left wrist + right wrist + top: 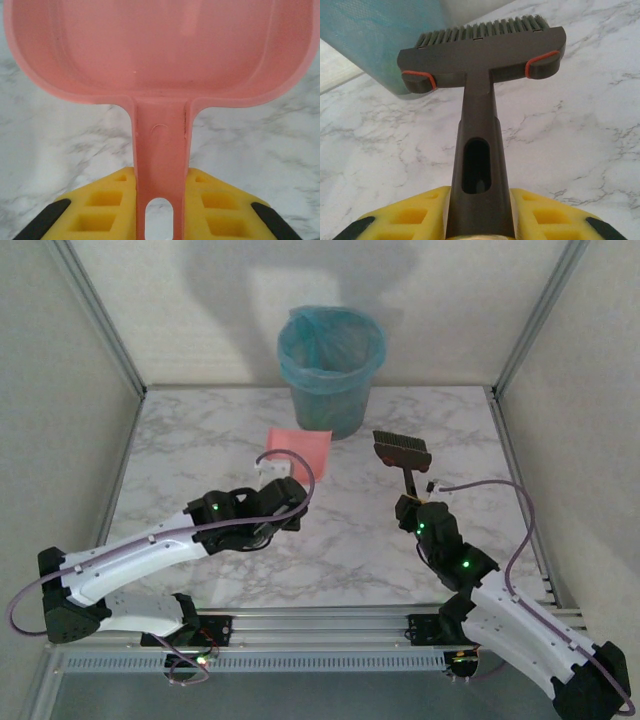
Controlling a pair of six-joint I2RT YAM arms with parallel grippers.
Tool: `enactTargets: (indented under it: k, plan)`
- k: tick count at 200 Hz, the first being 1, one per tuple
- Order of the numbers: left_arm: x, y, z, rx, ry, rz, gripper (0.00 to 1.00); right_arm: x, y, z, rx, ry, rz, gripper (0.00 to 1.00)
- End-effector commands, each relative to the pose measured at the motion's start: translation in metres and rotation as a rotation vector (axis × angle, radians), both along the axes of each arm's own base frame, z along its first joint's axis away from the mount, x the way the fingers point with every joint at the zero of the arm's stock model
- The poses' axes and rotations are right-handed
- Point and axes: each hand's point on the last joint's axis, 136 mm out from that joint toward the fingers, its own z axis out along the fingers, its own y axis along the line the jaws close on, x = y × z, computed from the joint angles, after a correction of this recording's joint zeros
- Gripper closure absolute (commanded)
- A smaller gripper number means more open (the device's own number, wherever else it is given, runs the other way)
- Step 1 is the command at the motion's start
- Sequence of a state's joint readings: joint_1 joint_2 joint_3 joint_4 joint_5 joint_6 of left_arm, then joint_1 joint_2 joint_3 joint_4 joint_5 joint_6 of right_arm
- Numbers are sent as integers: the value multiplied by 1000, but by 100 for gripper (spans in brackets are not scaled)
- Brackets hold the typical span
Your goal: Sweep away the paper scraps from the table
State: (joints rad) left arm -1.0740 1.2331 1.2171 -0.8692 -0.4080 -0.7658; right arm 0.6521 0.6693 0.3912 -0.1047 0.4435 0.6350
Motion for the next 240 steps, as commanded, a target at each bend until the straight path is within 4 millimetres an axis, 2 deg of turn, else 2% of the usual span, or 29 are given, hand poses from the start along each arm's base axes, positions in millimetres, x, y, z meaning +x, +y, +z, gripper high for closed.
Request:
enactTargets:
  k: [1,25,56,150,171,190,192,194,216,240]
  plan:
    - [-10,39,-29,146,29,121,100,4,8,18,50,-93,37,100]
    - [-17,52,-51,180,61,168,100,4,18,18,56,-92,85,100]
    - [-21,53,-74,193,90,165,100,6,26,14,54,-78,121,100]
    - [-22,15,-145,242,211,29,100,10,53,4,37,-16,235,100]
    - [-16,8,-161,302,230,20,100,12,60,-4,27,21,257,100]
    - [-4,17,-169,401,212,55,100,11,64,-14,17,51,281,100]
    - [-3,19,-170,409,211,60,100,14,67,-2,29,30,283,100]
    - [-2,20,-172,415,214,63,100,15,68,0,32,25,286,100]
    - [6,22,-184,419,246,64,100,15,75,-2,30,41,315,100]
    - [10,21,-189,406,262,57,92,15,81,-4,29,56,345,100]
